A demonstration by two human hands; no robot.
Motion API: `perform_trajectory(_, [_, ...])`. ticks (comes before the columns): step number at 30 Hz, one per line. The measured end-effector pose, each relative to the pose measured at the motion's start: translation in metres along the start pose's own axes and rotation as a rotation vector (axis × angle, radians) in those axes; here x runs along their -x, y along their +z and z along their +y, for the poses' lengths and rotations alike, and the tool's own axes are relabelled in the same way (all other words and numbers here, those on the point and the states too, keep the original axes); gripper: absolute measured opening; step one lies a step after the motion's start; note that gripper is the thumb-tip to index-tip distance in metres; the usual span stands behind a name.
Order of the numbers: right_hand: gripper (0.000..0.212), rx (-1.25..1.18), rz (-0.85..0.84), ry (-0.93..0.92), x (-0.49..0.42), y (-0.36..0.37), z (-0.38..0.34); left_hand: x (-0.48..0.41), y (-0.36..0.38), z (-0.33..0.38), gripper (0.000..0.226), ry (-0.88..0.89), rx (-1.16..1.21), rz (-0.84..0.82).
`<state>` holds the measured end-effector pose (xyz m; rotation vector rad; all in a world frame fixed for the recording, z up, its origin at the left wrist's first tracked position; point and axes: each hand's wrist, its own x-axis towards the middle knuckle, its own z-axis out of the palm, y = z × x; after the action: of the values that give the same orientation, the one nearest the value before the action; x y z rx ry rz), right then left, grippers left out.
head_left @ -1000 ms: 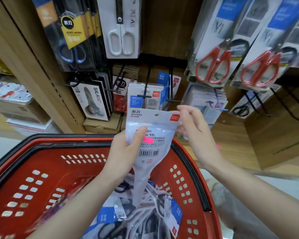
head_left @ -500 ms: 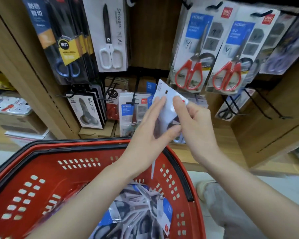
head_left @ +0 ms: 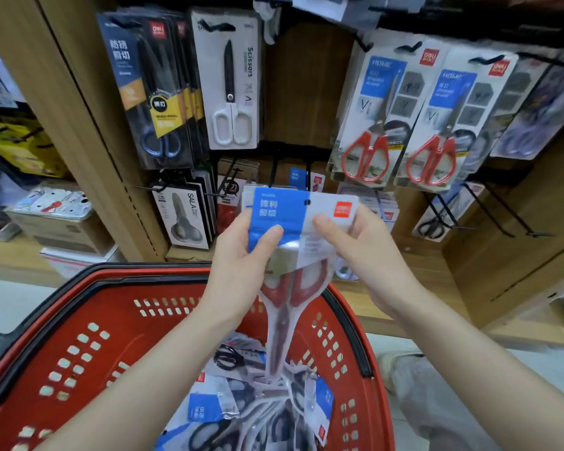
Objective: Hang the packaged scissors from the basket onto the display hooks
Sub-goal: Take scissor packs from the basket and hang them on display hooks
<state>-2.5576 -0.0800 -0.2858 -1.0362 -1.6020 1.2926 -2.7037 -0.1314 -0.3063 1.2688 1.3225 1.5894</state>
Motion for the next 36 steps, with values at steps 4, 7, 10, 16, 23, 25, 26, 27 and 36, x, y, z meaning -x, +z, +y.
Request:
perform_trajectory(4, [0.013,-0.106,0.075,-0.018,0.001,-0.007,-0.018,-0.001,0.013,0.016,0.02,0.039,-0.017,-0.031])
perform_trajectory(7, [0.011,-0.036,0.216,-0.172,-0.005,-0.028,-0.038,-0.015,0.02,0.032,0.012,0.162,-0.087,-0.055])
perform_trajectory(10, [0.011,0.033,0.347,-0.322,-0.011,-0.057,-0.059,-0.036,0.019,0.038,0.013,0.325,-0.292,-0.071])
perform_trajectory(16, [0.017,0.209,0.425,-0.344,-0.03,-0.082,-0.038,-0.074,-0.014,-0.007,0.023,0.495,-1.004,-0.212])
perform_trajectory(23, [0.015,0.297,0.4,0.017,-0.065,-0.07,0.08,-0.098,-0.037,-0.069,0.047,0.471,-1.237,-0.312])
perform_trajectory(25, [0.009,0.323,0.379,0.079,-0.074,-0.061,0.106,-0.105,-0.038,-0.083,0.053,0.46,-1.271,-0.349])
perform_trajectory(26, [0.006,0.343,0.357,0.1,-0.079,-0.056,0.116,-0.109,-0.039,-0.089,0.055,0.452,-1.28,-0.361])
perform_trajectory(27, [0.004,0.357,0.33,0.117,-0.084,-0.051,0.125,-0.112,-0.039,-0.094,0.056,0.451,-1.285,-0.373])
perform_trajectory(36, [0.018,0.381,0.251,0.172,-0.137,-0.014,0.163,-0.126,-0.045,-0.117,0.056,0.499,-1.304,-0.408])
